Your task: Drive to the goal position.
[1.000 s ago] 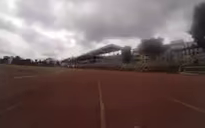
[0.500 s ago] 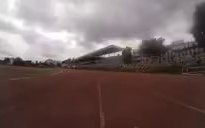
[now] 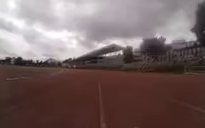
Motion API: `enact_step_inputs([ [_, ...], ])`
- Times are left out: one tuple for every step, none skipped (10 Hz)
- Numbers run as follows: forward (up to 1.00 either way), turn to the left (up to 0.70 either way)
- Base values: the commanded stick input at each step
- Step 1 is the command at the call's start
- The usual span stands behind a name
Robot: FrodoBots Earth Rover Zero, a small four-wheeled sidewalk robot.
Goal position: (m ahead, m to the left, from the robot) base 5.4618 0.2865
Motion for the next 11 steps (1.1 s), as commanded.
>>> enact_step_inputs([
  [0.7, 0.0],
  [0.7, 0.0],
  [0.7, 0.0],
  [0.7, 0.0],
  [0.7, 0.0],
  [0.7, 0.0],
  [0.7, 0.0],
  [0.7, 0.0],
  [0.7, 0.0],
  [0.7, 0.0],
  [0.7, 0.0],
])
